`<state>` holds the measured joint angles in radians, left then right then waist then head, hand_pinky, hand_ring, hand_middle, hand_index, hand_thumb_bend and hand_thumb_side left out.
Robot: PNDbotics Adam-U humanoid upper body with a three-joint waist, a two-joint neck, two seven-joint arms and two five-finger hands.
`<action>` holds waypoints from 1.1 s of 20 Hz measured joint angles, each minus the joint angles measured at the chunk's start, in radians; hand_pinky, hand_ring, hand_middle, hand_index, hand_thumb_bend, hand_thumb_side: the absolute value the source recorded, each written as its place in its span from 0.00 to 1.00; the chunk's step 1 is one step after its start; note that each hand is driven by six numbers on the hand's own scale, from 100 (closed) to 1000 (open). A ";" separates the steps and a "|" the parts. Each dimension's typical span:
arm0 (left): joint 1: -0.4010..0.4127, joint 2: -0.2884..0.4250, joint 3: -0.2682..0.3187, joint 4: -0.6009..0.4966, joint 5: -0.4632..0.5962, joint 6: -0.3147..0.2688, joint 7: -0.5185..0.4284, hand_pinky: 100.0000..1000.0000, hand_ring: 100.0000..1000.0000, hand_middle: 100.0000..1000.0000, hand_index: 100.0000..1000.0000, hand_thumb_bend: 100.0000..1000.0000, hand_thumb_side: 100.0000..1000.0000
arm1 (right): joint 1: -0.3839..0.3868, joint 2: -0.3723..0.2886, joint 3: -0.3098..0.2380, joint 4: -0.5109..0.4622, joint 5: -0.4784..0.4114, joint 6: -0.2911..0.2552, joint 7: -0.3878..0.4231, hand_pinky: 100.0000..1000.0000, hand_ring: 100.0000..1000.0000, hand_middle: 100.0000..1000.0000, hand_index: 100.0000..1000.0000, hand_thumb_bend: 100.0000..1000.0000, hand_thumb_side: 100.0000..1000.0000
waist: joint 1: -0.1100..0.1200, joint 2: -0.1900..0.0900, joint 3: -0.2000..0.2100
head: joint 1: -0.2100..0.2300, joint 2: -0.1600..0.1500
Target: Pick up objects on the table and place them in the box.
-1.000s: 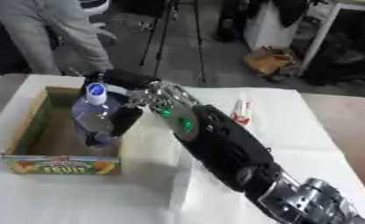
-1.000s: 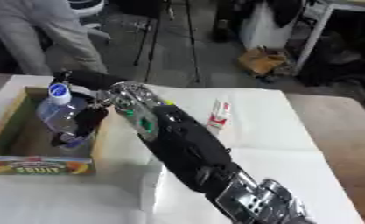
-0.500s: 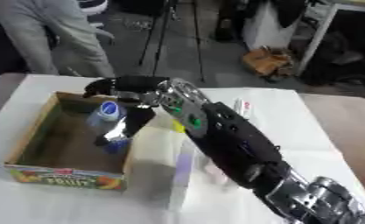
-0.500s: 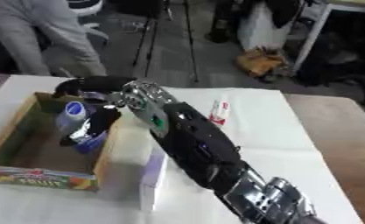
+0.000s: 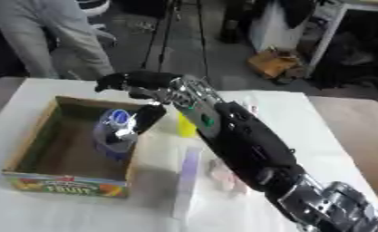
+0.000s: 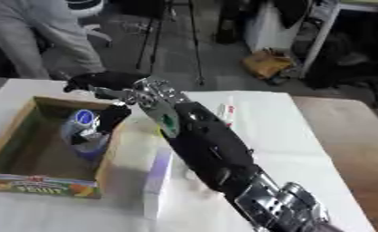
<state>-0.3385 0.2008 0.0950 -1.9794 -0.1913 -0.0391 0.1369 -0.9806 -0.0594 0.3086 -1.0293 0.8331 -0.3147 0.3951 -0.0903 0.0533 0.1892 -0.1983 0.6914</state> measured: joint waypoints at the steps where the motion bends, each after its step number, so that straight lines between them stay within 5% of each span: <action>1: 0.000 0.000 0.000 0.000 0.001 0.000 0.000 0.72 0.82 0.72 0.83 0.43 0.92 | -0.004 -0.002 -0.006 -0.001 -0.007 0.009 -0.009 1.00 1.00 1.00 1.00 0.63 0.65 | 0.000 0.000 -0.002 | 0.000 0.000; 7: 0.000 0.000 0.000 0.000 0.002 0.001 -0.002 0.72 0.82 0.72 0.83 0.43 0.92 | -0.014 -0.010 -0.035 -0.038 -0.045 0.086 -0.089 0.99 0.96 1.00 1.00 0.59 0.66 | 0.000 0.000 -0.004 | 0.000 -0.001; 8: 0.000 0.000 0.000 0.000 0.002 0.001 -0.002 0.72 0.81 0.72 0.83 0.43 0.92 | -0.014 -0.010 -0.038 -0.047 -0.056 0.097 -0.104 0.88 0.86 0.97 0.96 0.50 0.68 | 0.000 0.000 -0.004 | 0.000 -0.001; 10: 0.000 -0.003 0.000 0.000 0.002 0.001 -0.001 0.72 0.81 0.72 0.83 0.43 0.92 | -0.023 -0.008 -0.054 -0.074 -0.080 0.113 -0.134 0.84 0.82 0.94 0.94 0.45 0.69 | 0.002 0.000 -0.004 | 0.001 -0.001; 15: 0.000 -0.008 0.000 0.000 0.003 -0.001 0.001 0.72 0.82 0.72 0.83 0.43 0.92 | -0.030 -0.006 -0.130 -0.183 -0.153 0.128 -0.213 0.83 0.81 0.93 0.94 0.41 0.69 | 0.001 0.000 -0.007 | 0.002 -0.001; 22: 0.002 -0.008 0.000 0.000 0.004 0.000 0.001 0.72 0.82 0.72 0.83 0.43 0.92 | -0.018 -0.011 -0.111 -0.219 -0.268 0.135 -0.328 0.82 0.80 0.93 0.94 0.38 0.70 | -0.001 0.000 -0.016 | 0.003 -0.008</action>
<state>-0.3369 0.1927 0.0951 -1.9791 -0.1870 -0.0395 0.1377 -0.9983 -0.0701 0.1976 -1.2480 0.5651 -0.1797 0.0674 -0.0915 0.0531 0.1735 -0.1952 0.6832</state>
